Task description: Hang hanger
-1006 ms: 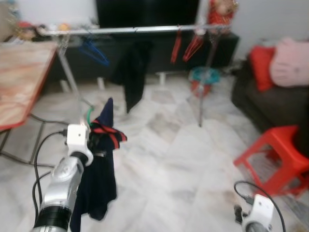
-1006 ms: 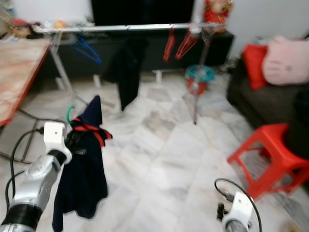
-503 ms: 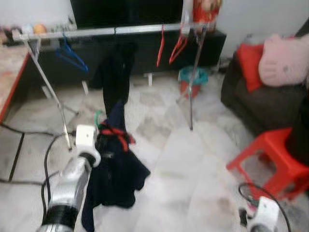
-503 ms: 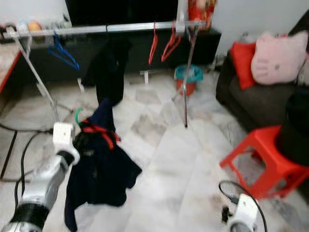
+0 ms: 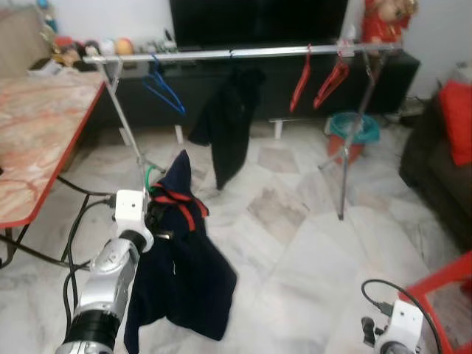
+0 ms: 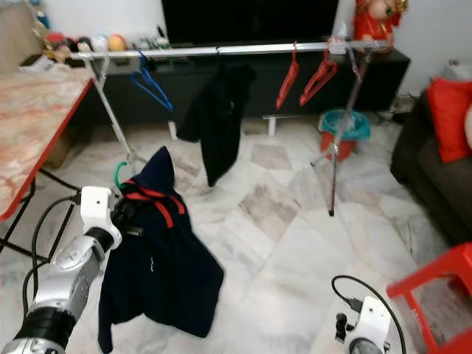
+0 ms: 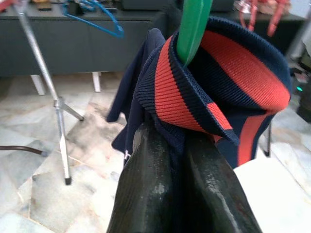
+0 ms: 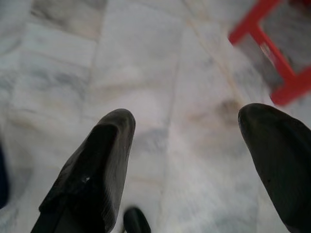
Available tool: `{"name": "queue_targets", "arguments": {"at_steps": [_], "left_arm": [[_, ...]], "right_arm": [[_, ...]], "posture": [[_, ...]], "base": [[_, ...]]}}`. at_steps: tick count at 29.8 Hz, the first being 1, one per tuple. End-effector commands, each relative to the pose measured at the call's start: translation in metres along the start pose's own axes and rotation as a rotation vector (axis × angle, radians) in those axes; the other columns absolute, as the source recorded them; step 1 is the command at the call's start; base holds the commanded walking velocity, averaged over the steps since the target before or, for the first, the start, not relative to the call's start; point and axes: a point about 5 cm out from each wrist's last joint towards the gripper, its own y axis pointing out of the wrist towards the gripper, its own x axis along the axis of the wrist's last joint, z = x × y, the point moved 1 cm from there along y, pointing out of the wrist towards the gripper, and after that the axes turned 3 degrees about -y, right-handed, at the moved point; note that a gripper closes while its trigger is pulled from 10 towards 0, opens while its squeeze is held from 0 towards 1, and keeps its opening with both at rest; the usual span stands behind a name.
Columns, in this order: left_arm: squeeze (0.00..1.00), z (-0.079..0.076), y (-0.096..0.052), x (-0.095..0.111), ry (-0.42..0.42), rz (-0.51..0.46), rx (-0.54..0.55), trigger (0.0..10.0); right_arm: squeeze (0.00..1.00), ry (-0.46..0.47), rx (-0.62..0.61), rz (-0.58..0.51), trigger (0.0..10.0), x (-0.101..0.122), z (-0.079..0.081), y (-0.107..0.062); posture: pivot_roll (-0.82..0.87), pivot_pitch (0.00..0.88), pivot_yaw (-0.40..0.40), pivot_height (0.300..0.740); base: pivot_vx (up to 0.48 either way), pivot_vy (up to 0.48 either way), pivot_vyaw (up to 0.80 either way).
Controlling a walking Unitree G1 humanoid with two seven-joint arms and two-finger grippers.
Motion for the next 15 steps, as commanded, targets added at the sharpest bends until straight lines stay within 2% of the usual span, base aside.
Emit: {"name": "queue_targets", "arguments": {"at_steps": [1, 15], "left_arm": [[0.0, 0.0059, 0.0009, 0.0078, 0.028, -0.024, 0.012, 10.0], [0.0, 0.0038, 0.0037, 0.0085, 0.035, -0.022, 0.003, 10.0]], "right_arm": [[0.0, 0.012, 0.017, 0.01, 10.0, -0.0026, 0.0058, -0.0003], [0.0, 0.016, 0.005, 0.015, 10.0, -0.0012, 0.0065, 0.0003]], "posture": [[-0.05, 0.0, -0.025, 0.74], [-0.06, 0.0, -0.023, 0.74]], "base": [[0.326, 0.0, 0.0], [0.325, 0.0, 0.0]]}}
